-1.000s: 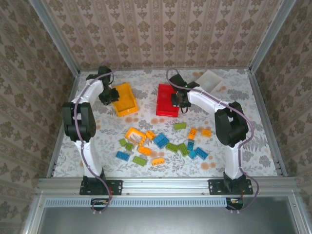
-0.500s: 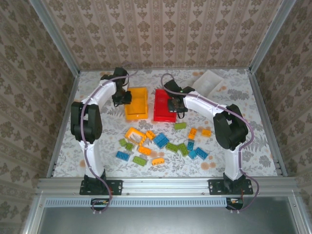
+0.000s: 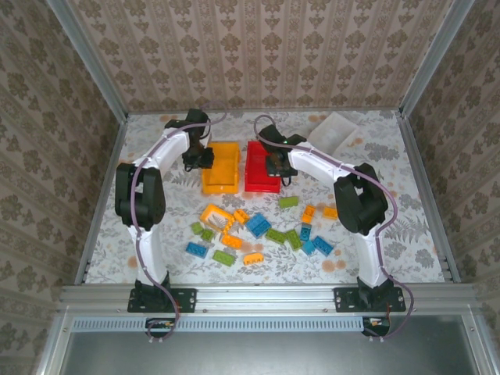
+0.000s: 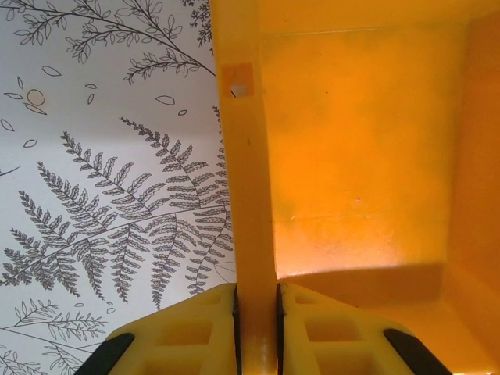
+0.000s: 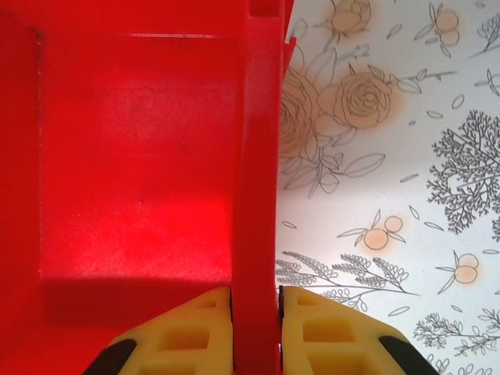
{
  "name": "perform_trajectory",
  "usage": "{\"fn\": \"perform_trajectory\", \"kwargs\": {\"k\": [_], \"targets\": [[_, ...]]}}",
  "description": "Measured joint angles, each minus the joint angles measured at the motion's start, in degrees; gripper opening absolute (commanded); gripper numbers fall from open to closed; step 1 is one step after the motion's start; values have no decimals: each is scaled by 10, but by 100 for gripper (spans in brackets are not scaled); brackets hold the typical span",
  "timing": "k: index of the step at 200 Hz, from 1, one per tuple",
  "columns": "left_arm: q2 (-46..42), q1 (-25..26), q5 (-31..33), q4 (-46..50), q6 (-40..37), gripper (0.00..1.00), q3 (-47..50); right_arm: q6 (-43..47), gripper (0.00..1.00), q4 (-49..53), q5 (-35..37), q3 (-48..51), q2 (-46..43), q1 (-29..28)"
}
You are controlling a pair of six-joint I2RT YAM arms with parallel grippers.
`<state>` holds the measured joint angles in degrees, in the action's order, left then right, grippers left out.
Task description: Sort the legos into containers by color
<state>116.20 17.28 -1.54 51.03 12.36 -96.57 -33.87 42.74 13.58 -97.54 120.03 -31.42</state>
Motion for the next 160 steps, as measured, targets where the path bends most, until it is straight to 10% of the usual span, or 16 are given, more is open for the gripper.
{"fn": "perform_trajectory", "kwargs": {"k": [92,160], "targets": [[-10,3,1,7,45,70,3,5,61,13,-2,-2,-13,3],[-113,11,-18,8,119,78,1,-16,75,10,-38,28,-167,150]]}}
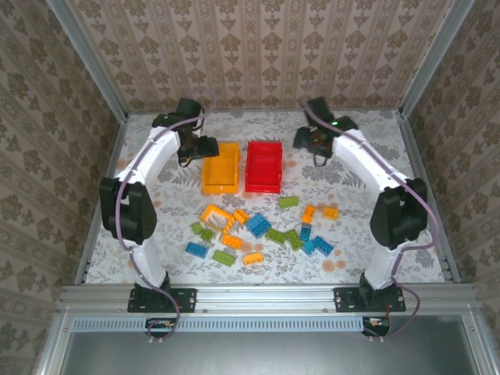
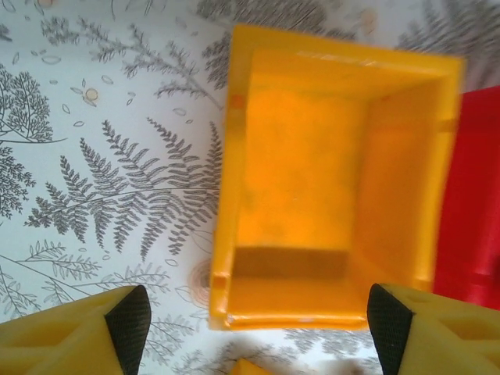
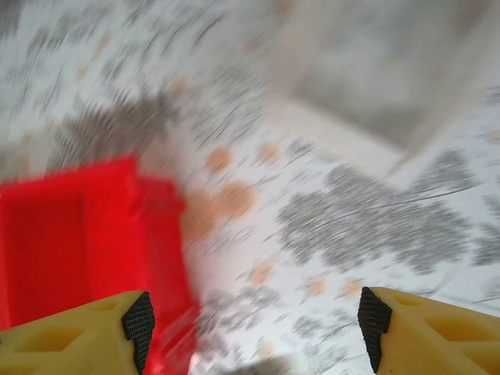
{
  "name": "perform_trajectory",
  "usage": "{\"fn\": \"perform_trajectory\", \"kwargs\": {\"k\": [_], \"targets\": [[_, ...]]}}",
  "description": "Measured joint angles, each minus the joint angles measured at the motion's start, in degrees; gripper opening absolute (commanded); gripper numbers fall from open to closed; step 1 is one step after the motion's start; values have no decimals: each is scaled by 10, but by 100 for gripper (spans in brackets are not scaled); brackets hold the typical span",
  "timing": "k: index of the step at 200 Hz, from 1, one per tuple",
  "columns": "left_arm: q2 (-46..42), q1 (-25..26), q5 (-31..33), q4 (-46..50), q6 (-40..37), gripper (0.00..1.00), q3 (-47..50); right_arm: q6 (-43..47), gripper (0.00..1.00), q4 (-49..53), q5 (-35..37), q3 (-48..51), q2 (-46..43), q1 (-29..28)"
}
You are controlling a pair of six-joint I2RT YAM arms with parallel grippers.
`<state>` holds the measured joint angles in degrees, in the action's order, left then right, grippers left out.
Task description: Sort the legos into containers by color
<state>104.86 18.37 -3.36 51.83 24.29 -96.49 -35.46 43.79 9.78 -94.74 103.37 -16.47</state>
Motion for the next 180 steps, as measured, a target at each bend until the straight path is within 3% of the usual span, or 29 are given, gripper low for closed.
{"fn": "perform_trajectory", "kwargs": {"k": [30,72,98,147,180], "targets": [[-71,48,-32,-53,31,79,33,-19,79,-13,-26,-1,12,94],[-94,145,-81,-128,57,78,66,-23,80,-13,-67,-57,107,153],[-94,156,-108,-155,77,79,102,-23,79,-10,-85,-108,172,171],[-116,163,-136,-182,101,78,144,-18,61,26,-90,-225,268,175],[-137,174,-145,-204,107,78,152,-12,57,61,-88,-258,299,175]]}}
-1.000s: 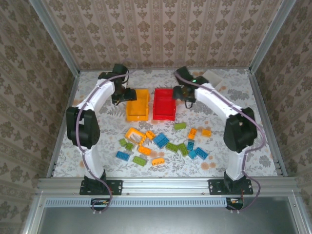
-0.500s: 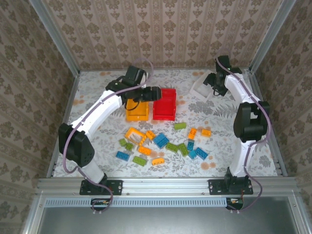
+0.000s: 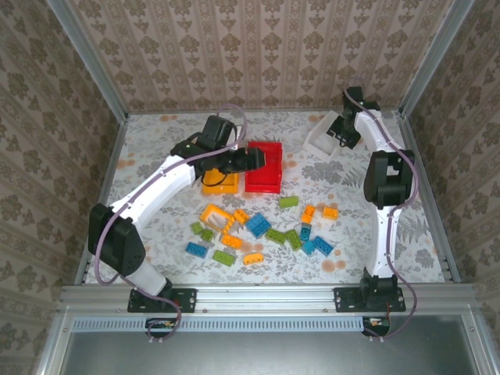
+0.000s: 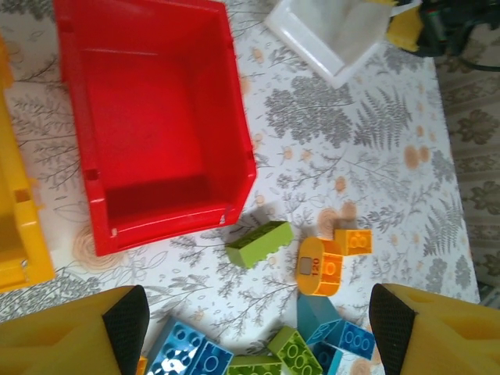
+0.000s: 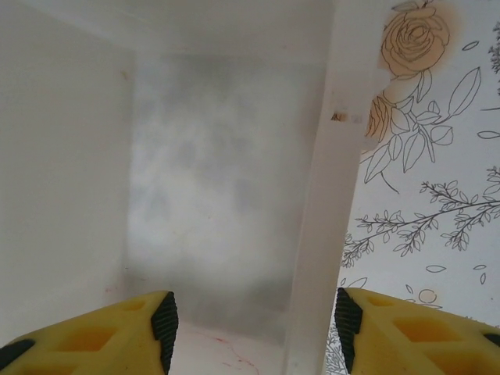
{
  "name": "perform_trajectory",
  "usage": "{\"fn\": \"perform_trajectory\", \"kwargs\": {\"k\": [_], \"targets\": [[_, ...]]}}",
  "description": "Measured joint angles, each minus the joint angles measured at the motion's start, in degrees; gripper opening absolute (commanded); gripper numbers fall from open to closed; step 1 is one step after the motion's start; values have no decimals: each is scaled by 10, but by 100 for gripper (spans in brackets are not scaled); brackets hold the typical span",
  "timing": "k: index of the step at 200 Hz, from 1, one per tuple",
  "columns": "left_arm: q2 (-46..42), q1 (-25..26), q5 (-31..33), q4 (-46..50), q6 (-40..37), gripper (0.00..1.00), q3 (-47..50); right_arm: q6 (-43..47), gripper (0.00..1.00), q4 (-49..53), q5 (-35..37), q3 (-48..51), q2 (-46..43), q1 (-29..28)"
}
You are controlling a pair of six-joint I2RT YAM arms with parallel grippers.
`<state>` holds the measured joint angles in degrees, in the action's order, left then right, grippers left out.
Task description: Sort the legos into containers by color
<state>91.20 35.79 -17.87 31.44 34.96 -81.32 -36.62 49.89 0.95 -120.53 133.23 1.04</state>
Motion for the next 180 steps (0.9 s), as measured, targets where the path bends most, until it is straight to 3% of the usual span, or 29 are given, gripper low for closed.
{"fn": "perform_trajectory", "kwargs": {"k": [35,64,133,180], "targets": [[0,6,6,-19,-3,77,5,19,26,11,9,-4,9,0],[-8,9,30,-46,-10,77,40,64,12,-5,38,5,7,-8],[-60,30,79,-58,-11,76,108,152,7,-86,61,271,-169,-100],[-81,60,104,-63,-11,76,134,203,7,-118,40,378,-234,-99]]}}
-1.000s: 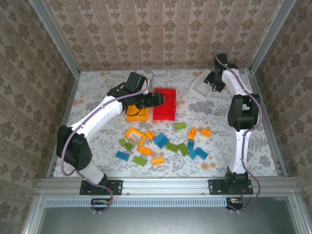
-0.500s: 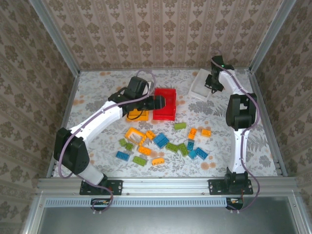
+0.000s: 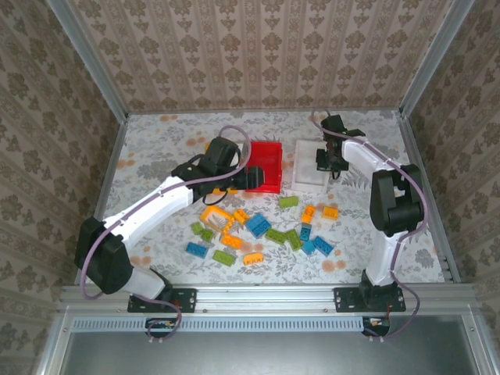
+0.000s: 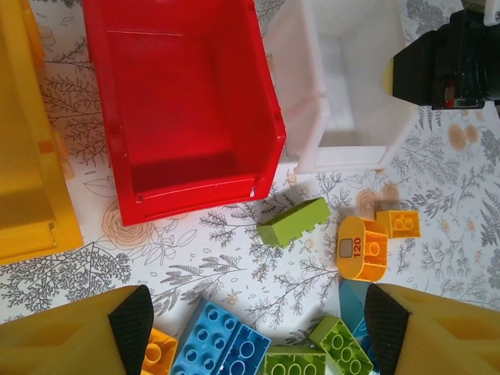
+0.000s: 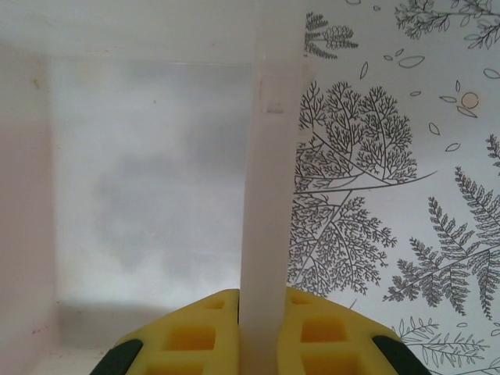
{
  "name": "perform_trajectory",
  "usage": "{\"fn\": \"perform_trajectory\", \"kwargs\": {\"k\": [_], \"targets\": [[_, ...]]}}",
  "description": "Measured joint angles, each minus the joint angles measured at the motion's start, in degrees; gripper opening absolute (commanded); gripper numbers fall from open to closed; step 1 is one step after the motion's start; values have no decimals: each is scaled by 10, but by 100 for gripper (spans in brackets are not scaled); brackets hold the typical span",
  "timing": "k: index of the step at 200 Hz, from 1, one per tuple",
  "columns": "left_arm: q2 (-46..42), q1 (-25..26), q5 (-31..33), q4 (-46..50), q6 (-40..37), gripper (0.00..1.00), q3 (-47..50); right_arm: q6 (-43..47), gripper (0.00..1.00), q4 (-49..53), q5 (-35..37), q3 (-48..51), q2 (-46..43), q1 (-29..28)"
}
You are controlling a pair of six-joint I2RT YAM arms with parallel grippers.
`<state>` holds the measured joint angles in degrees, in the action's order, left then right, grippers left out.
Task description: Sort the legos into containers by color
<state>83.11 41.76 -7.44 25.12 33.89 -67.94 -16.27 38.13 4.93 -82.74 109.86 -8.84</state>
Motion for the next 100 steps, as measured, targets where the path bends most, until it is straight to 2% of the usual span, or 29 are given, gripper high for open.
{"fn": "perform_trajectory", "kwargs": {"k": [39,77,100], "targets": [[1,27,20,-3,0,76,0,32,21,-22,-18,14,-8,2],[19,53,36,-7,2,76,-1,45,52,-22,-22,11,4,2],[24,66,47,-6,5,77,-1,31,65,-22,-13,19,-12,2]]}}
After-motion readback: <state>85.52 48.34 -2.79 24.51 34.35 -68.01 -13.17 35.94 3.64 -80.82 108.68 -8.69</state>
